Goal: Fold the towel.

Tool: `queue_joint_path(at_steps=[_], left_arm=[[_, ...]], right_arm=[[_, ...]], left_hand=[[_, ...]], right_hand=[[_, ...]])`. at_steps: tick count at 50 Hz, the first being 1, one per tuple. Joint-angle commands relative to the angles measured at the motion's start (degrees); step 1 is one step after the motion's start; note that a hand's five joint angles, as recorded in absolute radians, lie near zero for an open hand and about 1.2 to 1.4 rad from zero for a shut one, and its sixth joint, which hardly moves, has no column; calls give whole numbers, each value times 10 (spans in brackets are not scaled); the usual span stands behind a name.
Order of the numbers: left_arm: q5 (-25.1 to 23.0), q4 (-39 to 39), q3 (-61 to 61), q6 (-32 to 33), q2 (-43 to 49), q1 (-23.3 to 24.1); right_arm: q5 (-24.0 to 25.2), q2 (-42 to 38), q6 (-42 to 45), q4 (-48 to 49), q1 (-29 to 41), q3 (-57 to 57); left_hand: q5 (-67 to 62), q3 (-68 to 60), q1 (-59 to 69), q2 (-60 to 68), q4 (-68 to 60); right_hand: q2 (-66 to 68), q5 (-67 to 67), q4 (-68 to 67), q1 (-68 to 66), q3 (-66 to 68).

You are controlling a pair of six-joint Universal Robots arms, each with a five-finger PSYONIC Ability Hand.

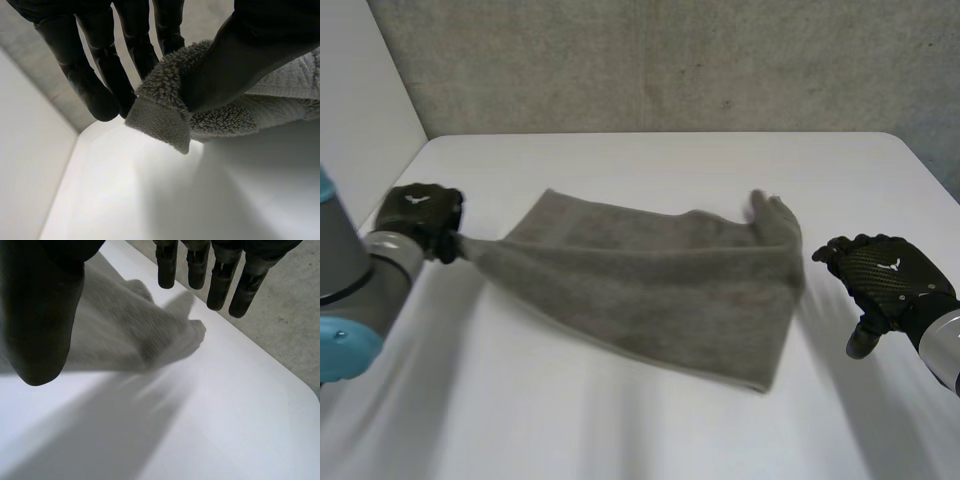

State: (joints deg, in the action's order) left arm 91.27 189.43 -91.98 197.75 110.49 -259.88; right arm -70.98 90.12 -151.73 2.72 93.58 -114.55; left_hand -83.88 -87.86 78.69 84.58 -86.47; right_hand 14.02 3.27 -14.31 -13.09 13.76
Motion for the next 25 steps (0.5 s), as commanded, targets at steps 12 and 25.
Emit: queue_joint_path(at_steps=[12,25], left_arm=[[-10,52,-64,-2,-19,-14],[-12,55,-76,-2,-20,12]], right_arm=[[34,-11,-8,-28,33,-24],[50,-132,-66,57,153,6]], left_hand=[[139,79,13,-46,65],[139,79,13,-46,65]], right_hand=[[-40,-33,43,31,-38],[56,64,-53,-66,59]])
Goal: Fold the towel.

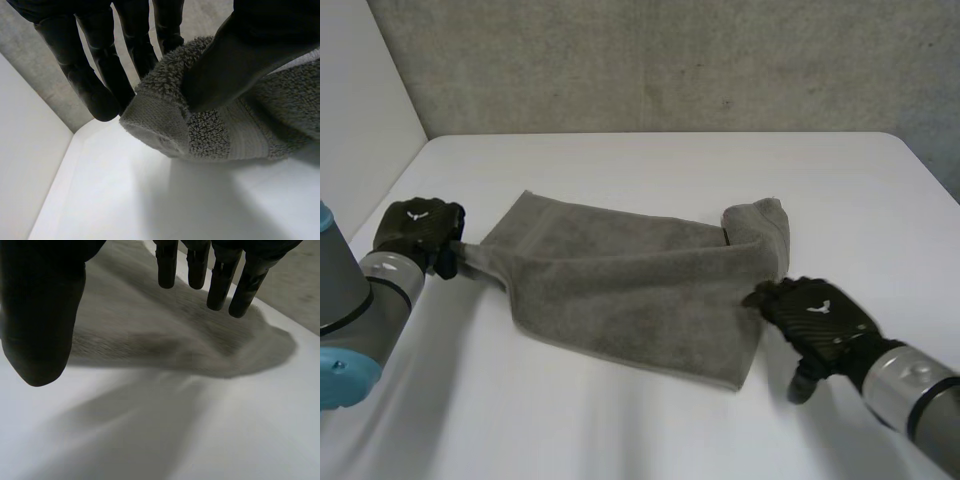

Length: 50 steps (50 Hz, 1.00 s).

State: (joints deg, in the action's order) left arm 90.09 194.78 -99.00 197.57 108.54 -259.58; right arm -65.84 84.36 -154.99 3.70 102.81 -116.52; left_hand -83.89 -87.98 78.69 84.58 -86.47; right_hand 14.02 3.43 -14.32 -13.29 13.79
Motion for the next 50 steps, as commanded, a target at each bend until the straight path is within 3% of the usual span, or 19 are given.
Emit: queue_joint_path(at_steps=[1,9,11,12,14,18,23,25,29,31,33,38,40,44,46,50], left_arm=[[0,2,-6,0,-1,9],[0,2,-7,0,-1,14],[0,2,-8,0,-1,16],[0,2,-8,0,-1,16],[0,2,-8,0,-2,16],[0,2,-10,0,-6,17],[-2,2,-16,-2,-25,20],[-2,2,-20,-3,-36,21],[-1,1,-23,-5,-67,35],[-1,-2,-29,-8,-90,53],[-2,-2,-35,-13,-103,64],[-9,0,-44,-23,-114,79],[-13,2,-47,-23,-112,84],[-13,2,-46,-23,-103,84],[-13,2,-45,-23,-87,83],[-14,2,-43,-23,-73,81]], right_arm=[[-2,-75,-34,47,61,26],[-19,-166,-29,54,91,75],[-43,-188,-28,54,92,97],[-43,-188,-28,54,92,97],[-70,-191,-28,55,88,112],[-90,-175,-28,54,84,125],[-105,-60,-28,37,83,161],[-91,1,-22,-22,83,206],[-53,9,-1,-121,81,273],[1,-9,31,-211,82,334],[17,-40,56,-255,82,362],[22,-137,157,-368,87,440],[10,-202,213,-416,92,488],[-21,-281,237,-438,93,534],[-61,-336,246,-433,93,578],[-99,-357,245,-403,100,612]], left_hand=[[139,80,13,-46,65],[139,80,13,-46,65],[139,80,13,-46,65],[139,80,13,-46,65],[139,80,13,-46,65],[139,80,13,-46,65],[139,80,13,-46,65],[139,80,13,-46,65],[139,80,13,-46,65],[139,80,13,-46,65],[139,80,13,-46,65],[139,80,13,-46,65],[139,80,13,-46,65],[139,80,13,-46,65],[139,80,13,-46,65],[139,80,13,-46,65]], right_hand=[[57,62,-53,-64,59],[156,162,-153,-163,158],[321,327,-318,-328,323],[322,328,-319,-330,325],[658,664,-655,-666,661],[660,666,-657,-667,662],[660,666,-657,-667,662],[660,666,-657,-667,662],[660,666,-657,-667,662],[660,666,-657,-667,662],[660,666,-657,-667,662],[660,666,-657,-667,662],[660,666,-657,-667,662],[652,658,-649,-659,654],[438,444,-435,-445,440],[325,330,-322,-332,327]])
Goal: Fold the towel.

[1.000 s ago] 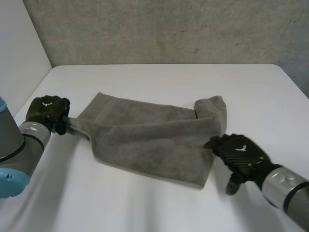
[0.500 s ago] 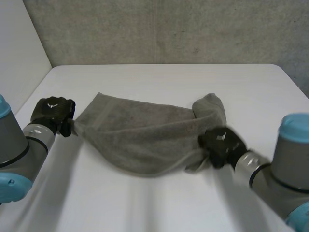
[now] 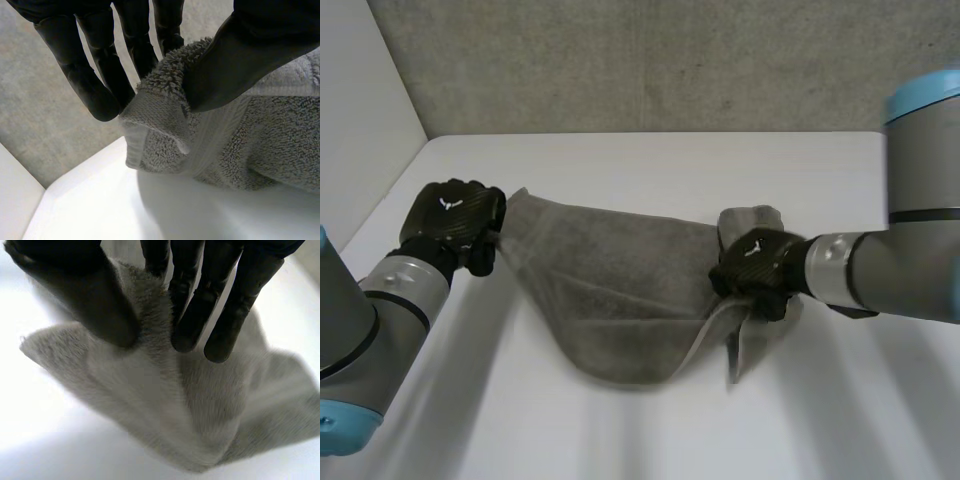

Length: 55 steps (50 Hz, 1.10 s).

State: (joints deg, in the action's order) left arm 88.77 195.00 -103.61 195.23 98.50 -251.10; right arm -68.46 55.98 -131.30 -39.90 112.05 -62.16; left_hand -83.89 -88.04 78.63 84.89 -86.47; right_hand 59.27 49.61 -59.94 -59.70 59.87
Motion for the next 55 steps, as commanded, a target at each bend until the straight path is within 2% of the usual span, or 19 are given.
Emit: queue_joint_path(at_steps=[1,2,4,5,9,10,15,18,20,21,26,34,48,55], left_arm=[[-1,0,4,1,29,-5],[-1,0,4,1,29,-5],[-1,0,7,1,34,-8],[-1,0,7,1,35,-8],[-1,0,10,1,35,-9],[-1,0,10,1,35,-9],[-1,0,8,1,35,-8],[-1,0,6,1,34,-7],[-1,0,3,1,34,-4],[-1,0,3,1,34,-4],[-1,0,2,1,33,-3],[-1,0,2,1,33,-8],[-1,1,2,1,35,-5],[0,1,1,0,35,-4]], right_arm=[[-83,-73,2,60,14,75],[-84,-73,2,61,14,75],[-96,-53,-26,121,32,64],[-96,-53,-26,121,32,64],[-96,33,-123,177,32,10],[-96,33,-123,177,32,10],[-95,115,-237,209,32,-106],[-95,135,-258,221,31,-142],[-95,174,-293,252,30,-215],[-95,174,-293,252,30,-215],[-95,257,-336,328,29,-362],[-92,322,-338,361,19,-493],[-85,326,-329,441,-8,-567],[-91,257,-308,507,-10,-561]], left_hand=[[139,80,14,-49,65],[139,80,14,-49,65],[139,80,14,-49,65],[139,80,14,-49,65],[139,80,14,-49,65],[139,80,14,-49,65],[139,80,14,-49,65],[139,80,14,-49,65],[139,80,14,-49,65],[139,80,14,-49,65],[139,80,14,-49,65],[139,80,14,-49,65],[139,80,14,-49,65],[139,80,14,-49,65]], right_hand=[[-230,-234,237,234,-236],[-231,-235,238,235,-237],[-382,-385,389,386,-388],[-383,-386,389,387,-389],[-490,-493,497,494,-496],[-490,-494,497,494,-496],[-493,-496,499,497,-499],[-493,-496,499,497,-499],[-493,-496,499,497,-499],[-493,-496,499,497,-499],[-493,-496,499,497,-499],[-493,-496,499,497,-499],[-493,-496,499,497,-499],[-493,-496,499,497,-499]])
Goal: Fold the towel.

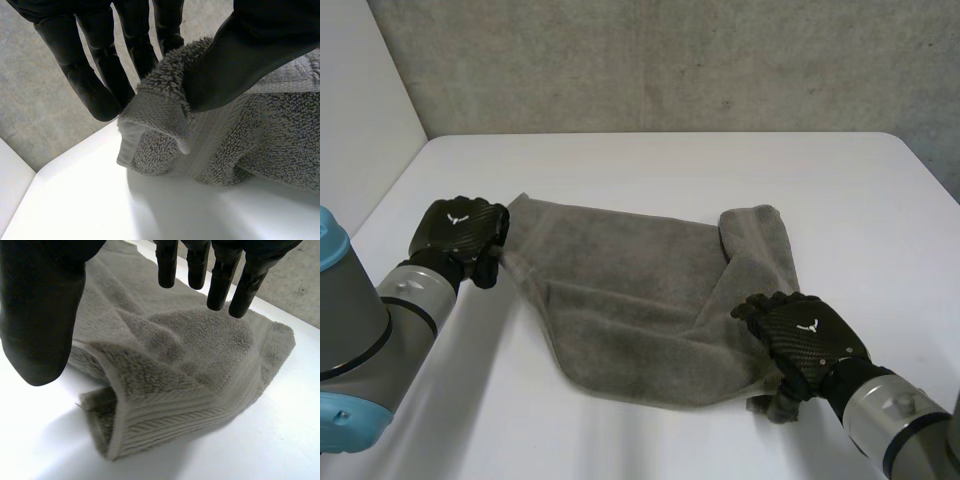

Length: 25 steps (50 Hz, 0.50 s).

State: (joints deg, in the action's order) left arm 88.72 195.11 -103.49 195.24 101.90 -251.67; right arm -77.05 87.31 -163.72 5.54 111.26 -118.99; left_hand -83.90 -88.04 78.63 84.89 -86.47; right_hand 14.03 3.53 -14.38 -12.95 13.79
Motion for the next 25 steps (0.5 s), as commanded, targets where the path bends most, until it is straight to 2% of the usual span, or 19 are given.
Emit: queue_joint_path(at_steps=[1,6,9,11,12,14,20,22,23,25], left_arm=[[1,0,0,0,1,1],[1,2,0,0,1,1],[1,2,-1,-1,1,0],[1,2,-1,-1,1,-1],[1,2,-1,-1,1,-1],[1,2,-1,-1,1,-4],[1,2,0,-2,1,-5],[1,2,-1,-2,1,-5],[1,2,-1,-2,1,-5],[1,1,-1,-2,1,-5]], right_arm=[[-6,-57,17,53,-3,7],[-19,-113,33,68,-9,21],[-26,-115,33,71,-18,23],[-41,-112,33,83,-34,22],[-41,-112,33,83,-34,22],[-57,-95,33,89,-39,21],[-64,-72,36,83,-50,19],[-61,-65,43,79,-57,16],[-61,-65,43,79,-57,16],[-60,-54,63,76,-70,21]], left_hand=[[139,80,14,-49,65],[139,80,14,-49,65],[139,80,14,-49,65],[139,80,14,-49,65],[139,80,14,-49,65],[139,80,14,-49,65],[139,80,14,-49,65],[139,80,14,-49,65],[139,80,14,-49,65],[139,80,14,-49,65]], right_hand=[[-40,-35,44,29,-38],[-40,-35,44,29,-38],[-14,-9,18,3,-12],[98,103,-94,-109,100],[99,103,-95,-109,101],[192,197,-189,-203,195],[265,270,-261,-276,267],[385,390,-382,-396,388],[386,391,-383,-397,388],[574,578,-570,-584,576]])
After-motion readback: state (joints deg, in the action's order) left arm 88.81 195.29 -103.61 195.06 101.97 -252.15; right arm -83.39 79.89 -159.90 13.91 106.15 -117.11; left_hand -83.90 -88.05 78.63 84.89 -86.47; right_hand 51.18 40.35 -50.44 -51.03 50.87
